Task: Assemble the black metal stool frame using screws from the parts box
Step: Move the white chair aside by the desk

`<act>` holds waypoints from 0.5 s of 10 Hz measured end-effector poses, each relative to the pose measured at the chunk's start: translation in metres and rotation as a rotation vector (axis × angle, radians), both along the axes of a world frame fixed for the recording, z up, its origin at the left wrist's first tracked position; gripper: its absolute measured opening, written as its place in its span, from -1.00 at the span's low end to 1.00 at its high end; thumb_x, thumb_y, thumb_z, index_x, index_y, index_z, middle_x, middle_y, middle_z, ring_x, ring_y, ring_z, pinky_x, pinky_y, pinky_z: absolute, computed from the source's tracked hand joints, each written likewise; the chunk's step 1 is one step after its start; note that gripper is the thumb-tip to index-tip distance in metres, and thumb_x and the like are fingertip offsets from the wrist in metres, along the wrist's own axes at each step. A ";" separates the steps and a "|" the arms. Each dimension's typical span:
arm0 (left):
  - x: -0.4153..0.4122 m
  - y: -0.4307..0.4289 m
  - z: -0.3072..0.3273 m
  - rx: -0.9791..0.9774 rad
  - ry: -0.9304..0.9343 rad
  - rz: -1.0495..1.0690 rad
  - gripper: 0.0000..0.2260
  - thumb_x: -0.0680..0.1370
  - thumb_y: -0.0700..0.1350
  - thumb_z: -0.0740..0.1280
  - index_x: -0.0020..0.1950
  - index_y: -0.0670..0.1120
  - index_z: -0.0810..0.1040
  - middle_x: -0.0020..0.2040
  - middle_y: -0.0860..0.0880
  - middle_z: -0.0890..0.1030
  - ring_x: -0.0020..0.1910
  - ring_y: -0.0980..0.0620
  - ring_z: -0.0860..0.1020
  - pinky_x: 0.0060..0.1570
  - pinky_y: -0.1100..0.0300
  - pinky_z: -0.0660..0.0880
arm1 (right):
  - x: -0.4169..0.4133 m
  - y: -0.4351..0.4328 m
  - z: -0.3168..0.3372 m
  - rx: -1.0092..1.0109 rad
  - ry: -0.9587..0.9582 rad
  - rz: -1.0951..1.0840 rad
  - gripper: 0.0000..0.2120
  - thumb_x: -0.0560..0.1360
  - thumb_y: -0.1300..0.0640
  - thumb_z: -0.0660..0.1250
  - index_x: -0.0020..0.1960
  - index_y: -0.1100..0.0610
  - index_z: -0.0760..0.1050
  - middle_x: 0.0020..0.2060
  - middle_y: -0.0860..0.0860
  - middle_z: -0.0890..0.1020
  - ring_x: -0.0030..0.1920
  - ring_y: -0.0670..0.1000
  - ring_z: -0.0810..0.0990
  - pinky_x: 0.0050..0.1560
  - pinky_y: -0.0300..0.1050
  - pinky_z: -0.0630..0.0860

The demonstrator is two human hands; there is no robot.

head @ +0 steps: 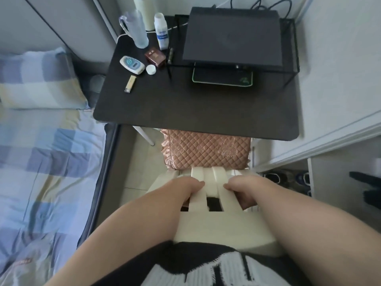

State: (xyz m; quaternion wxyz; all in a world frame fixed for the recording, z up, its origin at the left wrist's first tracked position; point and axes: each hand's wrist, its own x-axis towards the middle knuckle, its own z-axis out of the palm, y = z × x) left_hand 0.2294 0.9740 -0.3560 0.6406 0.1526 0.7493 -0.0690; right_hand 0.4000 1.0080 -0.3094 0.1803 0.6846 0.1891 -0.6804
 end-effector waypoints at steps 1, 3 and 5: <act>-0.003 0.032 -0.005 0.032 0.039 -0.112 -0.49 0.67 0.14 0.17 0.49 -0.18 0.37 0.44 -0.20 0.46 0.41 -0.21 0.45 0.41 -0.12 0.39 | -0.001 0.026 -0.003 -0.016 0.007 -0.023 -0.73 0.73 0.10 0.09 0.21 0.26 0.46 0.12 0.18 0.64 0.09 0.17 0.65 0.18 0.20 0.57; -0.022 0.078 -0.022 -0.076 -0.083 0.039 -0.50 0.63 0.08 0.31 0.46 -0.18 0.33 0.18 -0.23 0.64 0.10 -0.26 0.65 0.16 -0.19 0.57 | -0.021 0.073 -0.013 -0.068 -0.014 -0.097 -0.71 0.72 0.10 0.12 0.28 0.27 0.45 0.15 0.18 0.65 0.13 0.17 0.65 0.22 0.20 0.56; -0.051 0.121 -0.034 -0.089 -0.070 -0.098 -0.54 0.62 0.12 0.29 0.37 -0.17 0.42 0.20 -0.19 0.63 0.14 -0.22 0.64 0.19 -0.14 0.57 | -0.046 0.108 -0.025 -0.089 -0.032 -0.098 -0.70 0.72 0.09 0.12 0.29 0.26 0.45 0.15 0.16 0.66 0.16 0.16 0.66 0.26 0.16 0.56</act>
